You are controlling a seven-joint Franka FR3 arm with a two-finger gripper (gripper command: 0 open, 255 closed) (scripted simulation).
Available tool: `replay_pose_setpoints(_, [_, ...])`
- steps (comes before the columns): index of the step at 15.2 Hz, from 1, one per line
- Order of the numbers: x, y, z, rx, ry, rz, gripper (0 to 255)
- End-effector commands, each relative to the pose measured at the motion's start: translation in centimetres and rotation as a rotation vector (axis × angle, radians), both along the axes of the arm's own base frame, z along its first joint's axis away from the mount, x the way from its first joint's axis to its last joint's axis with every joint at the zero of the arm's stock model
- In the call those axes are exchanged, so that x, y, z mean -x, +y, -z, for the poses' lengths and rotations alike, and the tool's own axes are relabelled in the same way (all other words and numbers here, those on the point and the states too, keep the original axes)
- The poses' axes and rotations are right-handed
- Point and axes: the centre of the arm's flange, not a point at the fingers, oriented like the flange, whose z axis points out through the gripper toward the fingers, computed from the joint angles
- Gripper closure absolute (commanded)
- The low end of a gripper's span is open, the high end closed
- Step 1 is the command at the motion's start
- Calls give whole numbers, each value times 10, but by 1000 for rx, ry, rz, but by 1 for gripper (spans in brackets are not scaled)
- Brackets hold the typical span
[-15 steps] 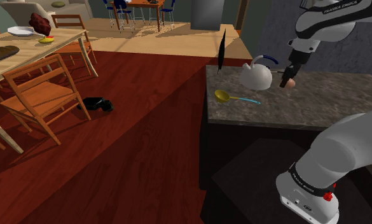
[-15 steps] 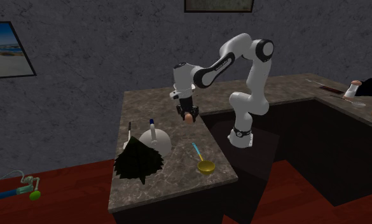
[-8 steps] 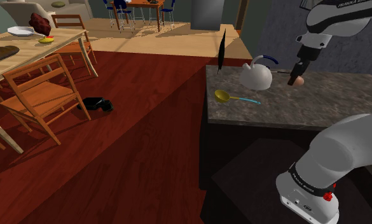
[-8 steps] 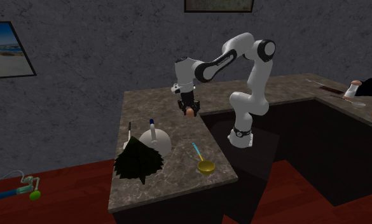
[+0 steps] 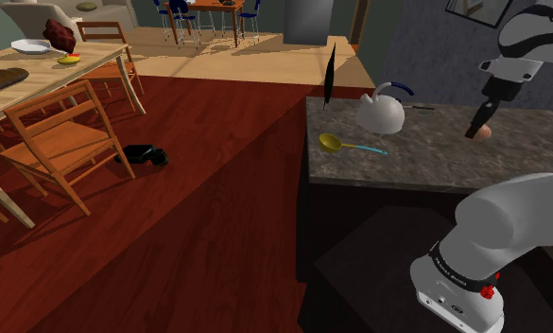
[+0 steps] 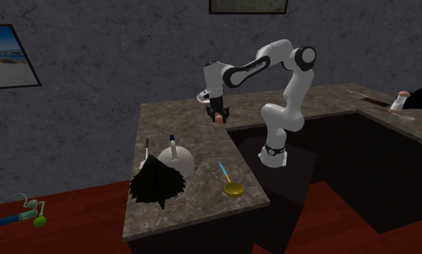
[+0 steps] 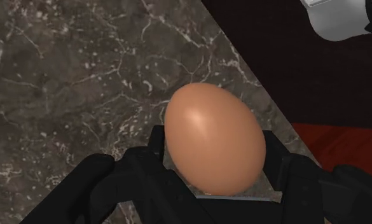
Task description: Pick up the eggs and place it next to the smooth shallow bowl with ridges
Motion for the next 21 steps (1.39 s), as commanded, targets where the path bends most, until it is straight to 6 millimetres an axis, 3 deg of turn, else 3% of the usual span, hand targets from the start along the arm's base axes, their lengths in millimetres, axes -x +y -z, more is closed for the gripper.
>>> replay_pose_setpoints(1, [26,-8,-3,0,0,-1,255])
replay_pose_setpoints(21, [275,-97,-3,0,0,-1,255])
